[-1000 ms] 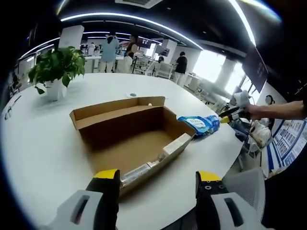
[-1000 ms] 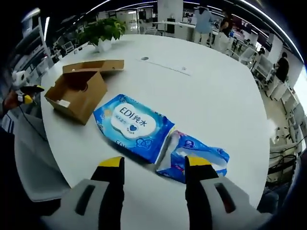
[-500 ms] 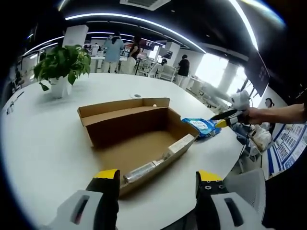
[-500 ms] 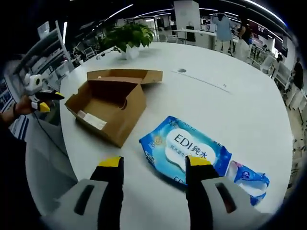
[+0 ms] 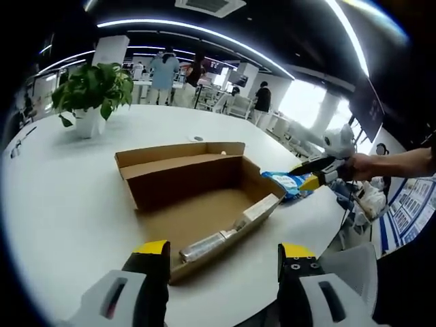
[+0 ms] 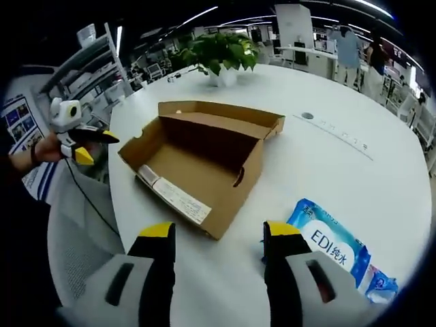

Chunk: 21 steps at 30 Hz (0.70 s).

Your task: Operate the shoe box by opening the lid, removing the specified soft item, and placing it in the target area until the item is outside and the box remains undamaged.

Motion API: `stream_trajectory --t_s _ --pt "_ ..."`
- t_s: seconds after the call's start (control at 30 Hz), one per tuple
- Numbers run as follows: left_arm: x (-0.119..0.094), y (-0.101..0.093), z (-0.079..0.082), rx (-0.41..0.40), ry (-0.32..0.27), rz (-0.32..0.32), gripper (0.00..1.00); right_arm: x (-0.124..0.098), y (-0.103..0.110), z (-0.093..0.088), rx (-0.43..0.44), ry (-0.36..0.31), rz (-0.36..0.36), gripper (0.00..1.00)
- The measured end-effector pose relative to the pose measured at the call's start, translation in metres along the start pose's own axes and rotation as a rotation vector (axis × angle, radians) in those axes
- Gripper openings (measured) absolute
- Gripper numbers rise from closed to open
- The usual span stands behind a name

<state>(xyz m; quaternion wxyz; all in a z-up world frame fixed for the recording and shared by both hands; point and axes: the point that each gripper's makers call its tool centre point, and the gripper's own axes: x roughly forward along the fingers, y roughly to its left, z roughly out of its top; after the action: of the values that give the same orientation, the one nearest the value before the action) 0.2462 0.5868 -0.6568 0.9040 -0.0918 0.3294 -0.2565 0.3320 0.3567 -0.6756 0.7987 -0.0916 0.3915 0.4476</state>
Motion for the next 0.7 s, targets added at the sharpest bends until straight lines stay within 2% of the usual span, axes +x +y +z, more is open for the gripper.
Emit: stream_trajectory --t_s 0.43,0.53,0.7 --pt "0.004 -0.001 0.0 -0.01 -0.007 -0.005 0.65 0.017 0.001 0.017 -0.045 0.025 0.035 0.48" --pt "0.004 -0.001 -0.001 -0.009 -0.006 -0.003 0.65 0.025 0.004 0.022 -0.081 0.043 0.05 0.48" --pt "0.003 0.0 -0.004 -0.011 -0.003 -0.006 0.65 0.042 0.011 0.026 -0.209 0.126 0.099 0.5"
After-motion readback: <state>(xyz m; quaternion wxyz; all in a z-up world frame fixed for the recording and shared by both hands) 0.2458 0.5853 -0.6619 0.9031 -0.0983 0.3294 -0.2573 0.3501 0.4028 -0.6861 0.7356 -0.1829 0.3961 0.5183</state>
